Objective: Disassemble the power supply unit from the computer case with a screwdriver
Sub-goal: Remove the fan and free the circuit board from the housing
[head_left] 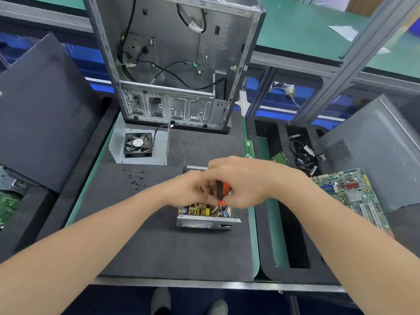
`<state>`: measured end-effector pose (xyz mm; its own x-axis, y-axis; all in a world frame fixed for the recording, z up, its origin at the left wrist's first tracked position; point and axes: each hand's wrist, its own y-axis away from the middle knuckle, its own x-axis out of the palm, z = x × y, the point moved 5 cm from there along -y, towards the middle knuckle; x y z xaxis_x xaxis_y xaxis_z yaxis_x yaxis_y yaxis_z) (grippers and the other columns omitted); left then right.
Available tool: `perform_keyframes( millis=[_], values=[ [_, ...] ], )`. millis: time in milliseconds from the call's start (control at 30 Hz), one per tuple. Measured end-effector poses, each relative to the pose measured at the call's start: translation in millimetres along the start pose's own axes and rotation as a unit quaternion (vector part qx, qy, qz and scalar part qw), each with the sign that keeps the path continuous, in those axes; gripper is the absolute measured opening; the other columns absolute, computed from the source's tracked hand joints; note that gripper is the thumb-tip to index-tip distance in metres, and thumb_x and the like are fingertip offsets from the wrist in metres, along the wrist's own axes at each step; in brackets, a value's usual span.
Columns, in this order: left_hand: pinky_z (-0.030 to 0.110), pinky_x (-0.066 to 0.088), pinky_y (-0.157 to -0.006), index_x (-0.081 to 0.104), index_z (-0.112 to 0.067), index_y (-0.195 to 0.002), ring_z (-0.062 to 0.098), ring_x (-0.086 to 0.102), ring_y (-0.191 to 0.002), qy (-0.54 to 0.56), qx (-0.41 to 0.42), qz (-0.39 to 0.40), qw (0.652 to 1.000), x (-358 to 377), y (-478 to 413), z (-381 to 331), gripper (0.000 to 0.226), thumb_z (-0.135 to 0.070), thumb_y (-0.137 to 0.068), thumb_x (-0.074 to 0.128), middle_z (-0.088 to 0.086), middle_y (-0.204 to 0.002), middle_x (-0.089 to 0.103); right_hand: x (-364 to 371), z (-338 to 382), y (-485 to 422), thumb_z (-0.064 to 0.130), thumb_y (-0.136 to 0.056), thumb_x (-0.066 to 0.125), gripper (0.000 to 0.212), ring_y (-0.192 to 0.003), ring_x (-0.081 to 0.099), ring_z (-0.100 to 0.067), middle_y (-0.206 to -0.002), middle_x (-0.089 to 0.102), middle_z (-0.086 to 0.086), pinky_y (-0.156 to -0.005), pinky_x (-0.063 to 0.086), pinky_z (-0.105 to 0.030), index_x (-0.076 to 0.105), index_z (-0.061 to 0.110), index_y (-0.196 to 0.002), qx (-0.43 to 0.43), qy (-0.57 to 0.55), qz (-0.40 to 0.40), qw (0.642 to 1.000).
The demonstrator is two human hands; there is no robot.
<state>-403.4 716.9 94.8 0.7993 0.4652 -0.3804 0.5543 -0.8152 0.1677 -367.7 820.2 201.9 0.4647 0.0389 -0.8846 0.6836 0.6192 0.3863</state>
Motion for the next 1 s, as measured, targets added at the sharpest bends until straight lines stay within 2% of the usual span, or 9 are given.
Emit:
perform_keyframes(
  millis=[67, 133, 233, 367, 467, 600, 733, 867, 1000],
  values=[
    [0.026, 0.05, -0.068, 0.069, -0.024, -0.087, 0.001, 0.059, -0.071, 0.002, -0.01, 0.002, 1.0, -2.3, -5.3, 0.7, 0.009, -0.025, -0.083, 0.076, -0.008, -0.081, 0.071, 1.4, -8.2, -5.9, 0.055, -0.092, 0.06, 0.032, -0.078, 0.054, -0.017, -0.088, 0.049, 0.007, -0.061, 0.038, -0.026, 0.051, 0.025, -0.098, 0.042, 0.039, -0.072, 0.996],
    [0.019, 0.045, -0.064, 0.07, -0.022, -0.087, -0.002, 0.057, -0.067, 0.001, -0.025, 0.025, 0.999, -4.8, -10.5, 1.4, 0.012, -0.022, -0.085, 0.082, -0.012, -0.076, 0.071, 2.4, -15.6, -11.7, 0.073, -0.093, 0.044, 0.051, -0.065, 0.046, -0.026, -0.075, 0.041, 0.003, -0.053, 0.032, -0.033, 0.04, 0.023, -0.091, 0.109, 0.114, -0.12, 0.98],
    [0.014, 0.049, -0.068, 0.072, -0.021, -0.093, -0.004, 0.062, -0.071, 0.027, -0.06, 0.056, 0.996, -10.5, -17.1, 5.0, 0.019, -0.012, -0.085, 0.086, -0.016, -0.079, 0.073, 7.2, -22.0, -22.8, 0.061, -0.096, 0.054, 0.04, -0.058, 0.038, -0.024, -0.068, 0.034, 0.004, -0.046, 0.022, -0.029, 0.044, 0.022, -0.092, 0.092, 0.075, -0.122, 0.985],
    [0.021, 0.051, -0.076, 0.077, -0.01, -0.094, 0.004, 0.061, -0.076, -0.024, -0.114, 0.094, 0.989, -15.0, -25.0, 12.8, 0.025, -0.019, -0.077, 0.092, 0.002, -0.087, 0.075, 10.0, -24.3, -32.0, 0.035, -0.087, 0.068, 0.027, -0.073, 0.054, -0.021, -0.08, 0.05, 0.008, -0.048, 0.042, -0.035, 0.044, 0.028, -0.094, -0.034, 0.018, -0.055, 0.998],
    [0.013, 0.047, -0.071, 0.079, -0.03, -0.082, -0.001, 0.061, -0.073, 0.006, -0.115, 0.132, 0.985, -15.9, -26.6, 17.0, 0.02, -0.014, -0.079, 0.09, -0.012, -0.077, 0.072, 5.1, -28.5, -31.4, 0.027, -0.082, 0.075, 0.032, -0.075, 0.052, -0.004, -0.083, 0.054, 0.011, -0.056, 0.042, -0.025, 0.046, 0.027, -0.094, -0.092, -0.059, -0.036, 0.993],
    [0.018, 0.054, -0.091, 0.077, -0.008, -0.11, 0.012, 0.073, -0.104, 0.055, -0.089, 0.144, 0.984, -15.1, -24.6, 17.8, 0.03, -0.006, -0.081, 0.086, -0.002, -0.107, 0.08, 6.8, -43.9, -30.5, 0.021, -0.077, 0.08, 0.043, -0.071, 0.062, -0.007, -0.074, 0.067, 0.007, -0.062, 0.05, -0.029, 0.052, 0.029, -0.109, -0.056, -0.196, -0.04, 0.978],
    [0.024, 0.056, -0.091, 0.077, -0.009, -0.102, 0.019, 0.075, -0.103, 0.125, -0.04, 0.12, 0.984, -13.5, -26.6, 14.6, 0.025, 0.005, -0.081, 0.082, 0.008, -0.106, 0.08, 10.8, -51.2, -31.4, 0.021, -0.075, 0.078, 0.042, -0.069, 0.062, -0.011, -0.071, 0.066, 0.005, -0.063, 0.053, -0.042, 0.053, 0.023, -0.109, -0.021, -0.224, -0.098, 0.969],
    [0.022, 0.057, -0.085, 0.079, -0.026, -0.1, 0.014, 0.075, -0.098, 0.183, -0.021, 0.122, 0.975, -10.7, -26.4, 10.7, 0.041, 0.011, -0.082, 0.078, 0.004, -0.102, 0.079, 9.5, -53.9, -30.9, 0.021, -0.074, 0.077, 0.043, -0.068, 0.065, -0.016, -0.074, 0.069, 0.003, -0.062, 0.054, -0.043, 0.051, 0.023, -0.107, -0.014, -0.236, -0.105, 0.966],
    [0.021, 0.056, -0.088, 0.076, -0.021, -0.103, 0.015, 0.075, -0.103, 0.187, -0.019, 0.116, 0.975, -9.8, -23.8, 9.4, 0.037, 0.01, -0.083, 0.078, 0.005, -0.106, 0.08, 11.9, -53.3, -29.7, 0.022, -0.074, 0.077, 0.042, -0.066, 0.06, -0.011, -0.071, 0.065, 0.004, -0.06, 0.051, -0.041, 0.049, 0.025, -0.105, -0.014, -0.227, -0.111, 0.967]
  ],
)
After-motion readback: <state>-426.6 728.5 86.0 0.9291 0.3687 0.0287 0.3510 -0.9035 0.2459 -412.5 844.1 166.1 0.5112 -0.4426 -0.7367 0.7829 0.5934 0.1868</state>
